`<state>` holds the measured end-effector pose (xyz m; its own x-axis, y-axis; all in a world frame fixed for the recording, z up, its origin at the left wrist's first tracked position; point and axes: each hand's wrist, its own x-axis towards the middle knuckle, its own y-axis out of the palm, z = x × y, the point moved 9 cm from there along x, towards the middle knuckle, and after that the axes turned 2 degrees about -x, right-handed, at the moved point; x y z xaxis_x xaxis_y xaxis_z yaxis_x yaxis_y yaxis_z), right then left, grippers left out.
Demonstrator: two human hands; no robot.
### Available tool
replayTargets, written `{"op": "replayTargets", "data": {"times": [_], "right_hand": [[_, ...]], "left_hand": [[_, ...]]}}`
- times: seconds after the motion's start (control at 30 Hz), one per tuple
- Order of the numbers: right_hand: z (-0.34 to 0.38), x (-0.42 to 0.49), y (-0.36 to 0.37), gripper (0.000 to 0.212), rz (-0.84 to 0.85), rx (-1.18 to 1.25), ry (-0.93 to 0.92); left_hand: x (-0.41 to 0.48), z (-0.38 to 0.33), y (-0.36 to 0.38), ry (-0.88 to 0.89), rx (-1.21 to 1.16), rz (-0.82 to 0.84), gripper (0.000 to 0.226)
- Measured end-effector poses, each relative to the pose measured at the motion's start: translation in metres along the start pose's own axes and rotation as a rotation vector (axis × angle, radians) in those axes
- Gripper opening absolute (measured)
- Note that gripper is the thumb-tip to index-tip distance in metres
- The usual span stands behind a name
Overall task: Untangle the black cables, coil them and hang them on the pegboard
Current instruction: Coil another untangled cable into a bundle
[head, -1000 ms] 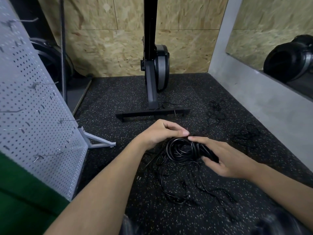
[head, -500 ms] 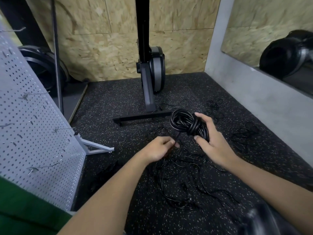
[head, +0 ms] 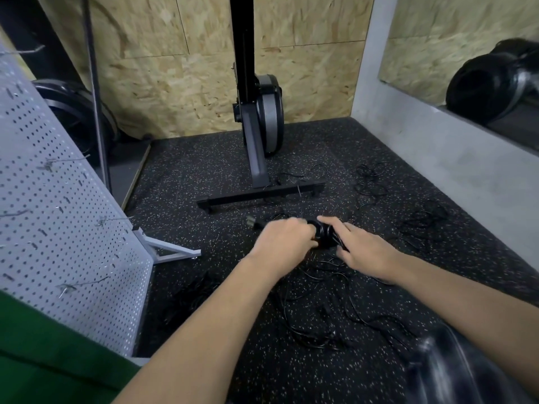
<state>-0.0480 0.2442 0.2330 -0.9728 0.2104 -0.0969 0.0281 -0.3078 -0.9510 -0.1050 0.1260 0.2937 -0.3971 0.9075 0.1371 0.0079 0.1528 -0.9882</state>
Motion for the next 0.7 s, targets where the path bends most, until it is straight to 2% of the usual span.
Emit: {"op": "replayTargets", "data": {"times": [0.07,0.13,0.2,0.3,0.4,0.53,0.7], "right_hand": [[0.013,-0.009,0.005,0.073,0.108,0.063,-0.128],[0.027,-0.017,0.007,0.065,0.148,0.072,-0.215],[0.037,-0.021,0.008,0.062,0.135,0.064,-0.256],[0.048,-0.025,0.007,0.069,0.092,0.039,-0.295],[0.053,-0.026,0.002,0.076,0.05,0.044,-0.343],[0.061,-0.028,-0.005,0.086,-0.011,0.033,-0.431],[0.064,-0.028,-0.01,0.084,-0.062,0.062,-0.47]], "left_hand": [[-0.005,0.006,-0.019,0.066,0.049,-0.138,0.028],[-0.012,0.017,-0.03,0.084,0.056,-0.247,0.031],[-0.014,0.038,-0.032,0.005,-0.114,-0.247,0.03],[-0.016,0.065,-0.023,-0.089,-0.429,-0.222,0.036],[-0.018,0.078,-0.018,-0.137,-0.646,-0.226,0.041],[-0.024,0.085,-0.02,-0.208,-0.731,-0.244,0.04],[-0.024,0.087,-0.017,-0.241,-0.796,-0.231,0.032]]}}
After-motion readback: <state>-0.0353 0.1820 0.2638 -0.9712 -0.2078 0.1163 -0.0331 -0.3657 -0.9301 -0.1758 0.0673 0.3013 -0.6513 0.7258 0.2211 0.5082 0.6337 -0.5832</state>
